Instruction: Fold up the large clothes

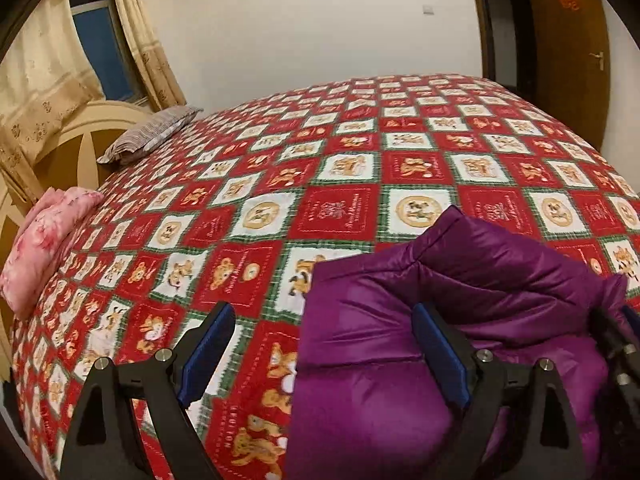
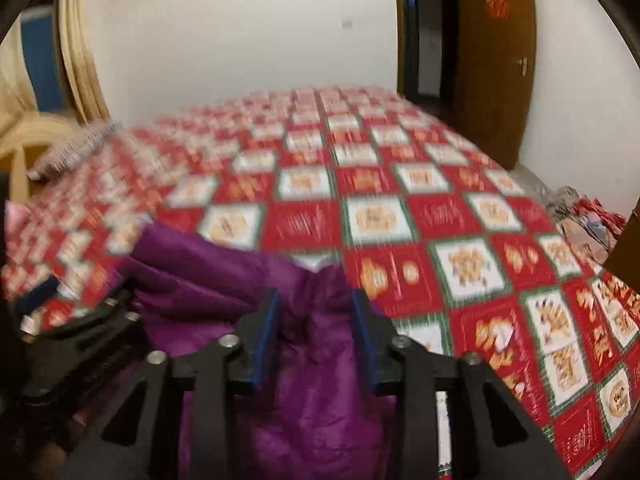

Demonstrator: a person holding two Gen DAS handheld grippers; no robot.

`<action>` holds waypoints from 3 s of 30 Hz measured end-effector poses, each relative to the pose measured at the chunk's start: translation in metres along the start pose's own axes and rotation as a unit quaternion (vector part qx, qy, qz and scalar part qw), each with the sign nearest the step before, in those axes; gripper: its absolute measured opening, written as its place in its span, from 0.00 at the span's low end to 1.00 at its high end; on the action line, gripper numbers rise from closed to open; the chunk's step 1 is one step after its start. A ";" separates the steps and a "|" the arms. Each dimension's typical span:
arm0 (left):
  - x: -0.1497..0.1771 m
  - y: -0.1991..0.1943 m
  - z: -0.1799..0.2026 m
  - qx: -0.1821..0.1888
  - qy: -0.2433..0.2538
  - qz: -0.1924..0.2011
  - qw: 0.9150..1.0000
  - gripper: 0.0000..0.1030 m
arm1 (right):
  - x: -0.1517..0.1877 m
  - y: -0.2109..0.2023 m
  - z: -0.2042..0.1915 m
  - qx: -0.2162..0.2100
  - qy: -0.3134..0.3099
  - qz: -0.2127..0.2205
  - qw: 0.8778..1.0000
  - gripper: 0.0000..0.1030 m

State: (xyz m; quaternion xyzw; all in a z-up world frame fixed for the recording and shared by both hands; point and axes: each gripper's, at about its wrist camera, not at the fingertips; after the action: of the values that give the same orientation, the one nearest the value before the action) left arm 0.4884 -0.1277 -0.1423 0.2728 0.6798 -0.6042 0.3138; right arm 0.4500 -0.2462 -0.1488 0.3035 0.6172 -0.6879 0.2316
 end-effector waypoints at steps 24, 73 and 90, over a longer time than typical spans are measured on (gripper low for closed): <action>0.017 0.020 0.010 0.007 -0.006 -0.007 1.000 0.96 | 0.023 0.018 0.017 -0.014 0.024 0.002 1.000 0.39; 0.024 0.023 0.011 0.007 -0.005 -0.002 1.000 0.97 | 0.030 0.030 0.013 -0.006 0.017 -0.010 1.000 0.43; 0.025 0.026 0.012 0.002 -0.002 -0.002 1.000 0.97 | 0.029 0.035 0.011 -0.002 0.013 -0.014 1.000 0.44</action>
State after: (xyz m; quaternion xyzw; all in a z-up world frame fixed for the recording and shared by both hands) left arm 0.4922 -0.1368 -0.1791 0.2705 0.6786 -0.6069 0.3131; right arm 0.4520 -0.2604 -0.1935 0.3032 0.6254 -0.6862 0.2148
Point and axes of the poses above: each gripper's, at about its wrist camera, not at the fingertips, and y roughly the way its jaws point, z to its right, x to its underside, and after that the axes turned 9 degrees about -y, right-handed
